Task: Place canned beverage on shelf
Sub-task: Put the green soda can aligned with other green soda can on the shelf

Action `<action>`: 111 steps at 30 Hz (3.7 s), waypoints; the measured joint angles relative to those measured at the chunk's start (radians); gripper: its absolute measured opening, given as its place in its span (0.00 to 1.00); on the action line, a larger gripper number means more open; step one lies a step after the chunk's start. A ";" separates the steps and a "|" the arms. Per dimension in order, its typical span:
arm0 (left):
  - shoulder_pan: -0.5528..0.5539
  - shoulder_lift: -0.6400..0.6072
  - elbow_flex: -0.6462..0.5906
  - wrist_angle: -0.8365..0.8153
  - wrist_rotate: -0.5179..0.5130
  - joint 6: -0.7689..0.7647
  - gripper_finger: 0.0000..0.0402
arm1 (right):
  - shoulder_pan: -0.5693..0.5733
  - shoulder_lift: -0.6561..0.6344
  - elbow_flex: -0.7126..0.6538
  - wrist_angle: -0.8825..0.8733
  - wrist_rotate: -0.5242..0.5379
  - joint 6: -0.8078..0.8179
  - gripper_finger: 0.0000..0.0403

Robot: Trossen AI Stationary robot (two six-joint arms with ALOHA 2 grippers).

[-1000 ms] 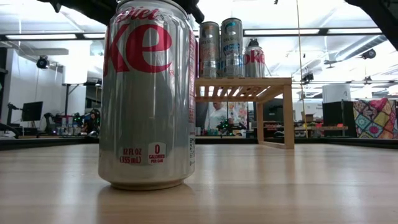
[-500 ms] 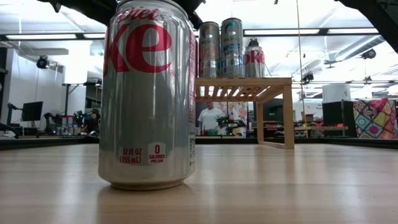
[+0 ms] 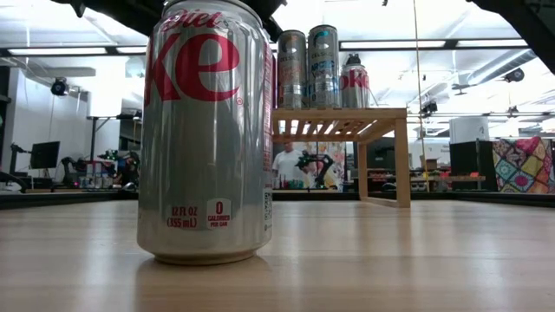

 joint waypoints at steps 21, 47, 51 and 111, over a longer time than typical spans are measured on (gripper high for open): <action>-0.001 -0.025 0.000 -0.005 0.041 -0.005 0.00 | 0.006 -0.005 0.026 -0.010 -0.001 0.017 0.03; -0.001 -0.016 -0.001 -0.032 0.050 -0.023 0.00 | -0.002 -0.008 0.020 -0.064 0.005 0.048 0.03; -0.001 -0.016 -0.001 -0.032 0.048 -0.027 0.00 | -0.001 -0.003 0.019 -0.053 0.005 0.051 0.03; -0.003 -0.075 -0.133 0.024 0.058 -0.208 0.00 | 0.006 0.004 0.018 -0.034 -0.007 0.075 0.03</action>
